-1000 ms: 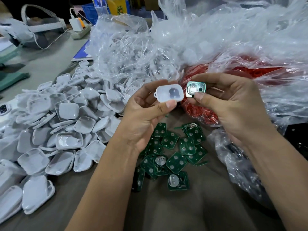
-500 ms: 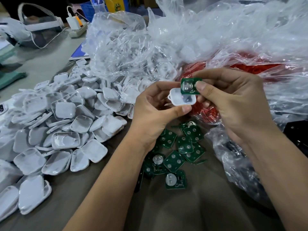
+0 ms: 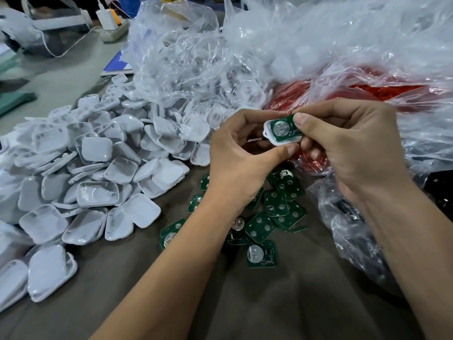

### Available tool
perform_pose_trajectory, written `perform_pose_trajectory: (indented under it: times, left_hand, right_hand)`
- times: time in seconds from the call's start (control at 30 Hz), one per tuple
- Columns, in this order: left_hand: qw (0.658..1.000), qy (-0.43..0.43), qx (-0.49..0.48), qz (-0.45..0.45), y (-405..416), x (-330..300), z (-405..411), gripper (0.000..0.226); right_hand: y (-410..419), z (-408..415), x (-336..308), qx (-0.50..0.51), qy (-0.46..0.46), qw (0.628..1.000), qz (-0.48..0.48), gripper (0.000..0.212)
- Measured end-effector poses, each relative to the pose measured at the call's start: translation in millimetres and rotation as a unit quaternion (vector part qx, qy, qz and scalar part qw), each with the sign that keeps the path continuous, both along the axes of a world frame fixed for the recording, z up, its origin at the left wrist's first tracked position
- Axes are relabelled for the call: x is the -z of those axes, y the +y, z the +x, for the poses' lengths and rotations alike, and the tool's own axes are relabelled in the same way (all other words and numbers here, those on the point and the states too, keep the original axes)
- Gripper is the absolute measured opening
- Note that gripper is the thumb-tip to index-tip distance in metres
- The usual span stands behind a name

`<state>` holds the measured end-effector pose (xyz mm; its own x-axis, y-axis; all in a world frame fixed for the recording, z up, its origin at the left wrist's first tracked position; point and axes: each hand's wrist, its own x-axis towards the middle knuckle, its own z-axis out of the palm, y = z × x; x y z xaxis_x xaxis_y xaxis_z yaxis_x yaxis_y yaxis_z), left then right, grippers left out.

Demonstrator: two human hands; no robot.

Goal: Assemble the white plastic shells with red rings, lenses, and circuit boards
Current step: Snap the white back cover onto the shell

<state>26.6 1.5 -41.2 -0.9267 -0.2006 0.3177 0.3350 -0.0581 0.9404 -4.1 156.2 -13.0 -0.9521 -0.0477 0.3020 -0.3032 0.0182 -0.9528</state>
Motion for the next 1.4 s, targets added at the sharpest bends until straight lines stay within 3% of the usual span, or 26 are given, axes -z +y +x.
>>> perform_pose_trajectory:
  times: [0.47,0.87,1.03,1.23,1.4]
  left_hand:
    - [1.0,-0.001,0.001,-0.009,-0.4,1.8,-1.9,0.04]
    - [1.0,-0.011,0.015,0.005,1.6,2.3,-1.5,0.041]
    - [0.999,-0.005,0.03,0.01,0.3,0.0,0.1,0.041]
    - [0.998,-0.012,0.063,0.012,-3.9,-4.9,2.1,0.04]
    - [0.997,-0.062,0.04,0.003,-2.2,-7.6,2.0,0.043]
  right_hand:
    - [-1.6,3.9,-0.7,0.025,0.055,0.996,0.072,0.011]
    - [-1.3,5.2,0.9,0.063,0.041,0.989,0.131,0.009]
    - [-0.1,5.4,0.7,0.052,0.006,0.994,0.1,0.01]
    - [5.4,-1.1,-1.5,-0.025,-0.124,0.992,0.012,0.005]
    - [2.5,-1.3,1.6,-0.001,-0.1,0.995,-0.008,0.009]
